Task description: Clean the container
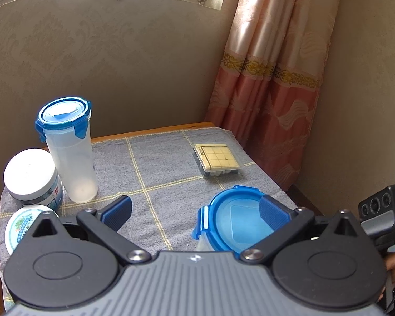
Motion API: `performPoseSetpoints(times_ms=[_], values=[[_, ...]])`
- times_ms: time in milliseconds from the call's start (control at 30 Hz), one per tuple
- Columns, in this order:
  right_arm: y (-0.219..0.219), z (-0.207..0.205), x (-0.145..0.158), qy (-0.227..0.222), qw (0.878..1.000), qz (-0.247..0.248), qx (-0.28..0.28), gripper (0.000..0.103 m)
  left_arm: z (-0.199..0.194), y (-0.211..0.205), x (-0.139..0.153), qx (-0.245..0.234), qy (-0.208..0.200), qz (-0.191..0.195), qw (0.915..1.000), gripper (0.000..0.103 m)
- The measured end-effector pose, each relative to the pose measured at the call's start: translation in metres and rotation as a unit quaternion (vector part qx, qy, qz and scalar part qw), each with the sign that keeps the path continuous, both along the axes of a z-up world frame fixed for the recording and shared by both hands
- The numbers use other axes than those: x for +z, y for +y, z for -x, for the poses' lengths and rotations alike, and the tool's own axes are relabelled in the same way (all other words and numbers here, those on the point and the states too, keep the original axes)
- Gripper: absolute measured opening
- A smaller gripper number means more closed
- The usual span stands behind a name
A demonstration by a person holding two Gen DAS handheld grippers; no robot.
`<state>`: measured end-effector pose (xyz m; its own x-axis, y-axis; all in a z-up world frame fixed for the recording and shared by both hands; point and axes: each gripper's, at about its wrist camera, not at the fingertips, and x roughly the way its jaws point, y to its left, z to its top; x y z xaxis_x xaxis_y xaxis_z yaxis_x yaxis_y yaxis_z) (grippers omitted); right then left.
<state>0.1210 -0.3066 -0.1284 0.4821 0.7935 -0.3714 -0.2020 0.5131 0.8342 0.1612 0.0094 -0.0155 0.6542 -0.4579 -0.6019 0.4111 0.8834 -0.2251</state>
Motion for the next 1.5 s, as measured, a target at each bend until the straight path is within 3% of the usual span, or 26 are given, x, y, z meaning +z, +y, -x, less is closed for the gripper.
performPoseSetpoints(times_ms=[300,533,733,1000,1167,1267,1500], values=[[0.019,0.000,-0.012,0.023,0.998,0.057,0.024,0.020,-0.002,-0.001,0.000,0.004,-0.001,0.000,1.0000,0.103],[0.022,0.024,0.000,0.015,0.996,0.060,0.063,0.022,-0.001,-0.002,0.001,0.012,-0.004,-0.008,0.9999,0.103],[0.004,0.041,0.014,0.000,0.997,0.060,0.042,0.022,0.002,-0.001,0.003,0.018,-0.006,-0.011,0.9998,0.102],[-0.004,0.044,0.020,-0.010,0.998,0.063,0.025,0.023,0.015,-0.002,0.016,0.032,-0.011,0.039,0.9987,0.102],[-0.009,0.047,0.023,-0.019,0.998,0.061,0.017,0.023,0.030,-0.023,0.012,0.040,-0.017,0.023,0.9988,0.102],[-0.015,0.048,0.024,-0.021,0.998,0.059,0.009,0.023,0.035,-0.031,0.004,0.072,-0.019,0.024,0.9970,0.102],[-0.026,0.054,0.026,-0.027,0.998,0.052,0.000,0.023,0.035,-0.051,-0.004,0.108,-0.040,-0.028,0.9929,0.102]])
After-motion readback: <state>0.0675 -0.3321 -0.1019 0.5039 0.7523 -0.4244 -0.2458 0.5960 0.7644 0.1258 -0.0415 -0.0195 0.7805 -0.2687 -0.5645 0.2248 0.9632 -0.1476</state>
